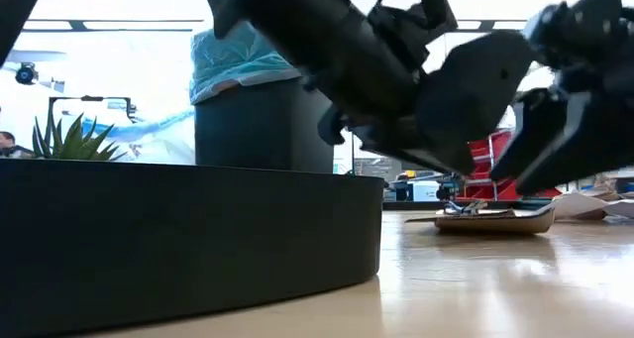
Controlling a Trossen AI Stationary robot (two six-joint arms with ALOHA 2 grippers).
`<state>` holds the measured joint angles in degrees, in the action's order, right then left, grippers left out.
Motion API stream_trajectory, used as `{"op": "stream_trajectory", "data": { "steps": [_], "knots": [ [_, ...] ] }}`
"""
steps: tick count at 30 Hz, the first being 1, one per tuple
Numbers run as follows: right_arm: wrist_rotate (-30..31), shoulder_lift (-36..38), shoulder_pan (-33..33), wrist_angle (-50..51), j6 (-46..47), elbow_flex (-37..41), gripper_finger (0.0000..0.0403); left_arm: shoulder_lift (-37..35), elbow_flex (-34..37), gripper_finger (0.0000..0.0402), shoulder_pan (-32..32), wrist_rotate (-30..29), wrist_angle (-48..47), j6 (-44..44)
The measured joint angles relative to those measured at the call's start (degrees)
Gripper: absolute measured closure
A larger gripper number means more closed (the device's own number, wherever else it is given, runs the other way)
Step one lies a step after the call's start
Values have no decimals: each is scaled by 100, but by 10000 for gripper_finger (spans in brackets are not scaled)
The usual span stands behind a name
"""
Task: Place trash/remove bag and relplace
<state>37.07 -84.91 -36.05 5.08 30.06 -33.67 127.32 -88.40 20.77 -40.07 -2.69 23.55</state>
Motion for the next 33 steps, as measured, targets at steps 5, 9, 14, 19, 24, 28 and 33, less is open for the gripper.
{"op": "stream_trajectory", "data": {
  "steps": [5,9,14,19,24,28,33],
  "knots": [
    [32,60,265,39,-456,-24,137,-42,11,285,-43,-389,-601,-35],
    [-825,61,836,21,-1143,-20,154,-62,106,277,-77,-401,-684,28],
    [-2075,229,1660,58,-2169,-38,178,-62,159,275,-67,-399,-659,279],
    [-3041,296,2136,777,-3499,-543,192,-8,201,284,-93,-418,-571,254],
    [-3543,-16,2487,1776,-4703,-1175,204,-1,240,295,-144,-494,-534,167],
    [-3565,-430,2624,2123,-5524,-1383,215,-110,249,301,-91,-654,-754,-67],
    [-3399,-893,2616,2333,-6170,-1822,222,-417,262,304,126,-757,-1806,149]
  ]
}}
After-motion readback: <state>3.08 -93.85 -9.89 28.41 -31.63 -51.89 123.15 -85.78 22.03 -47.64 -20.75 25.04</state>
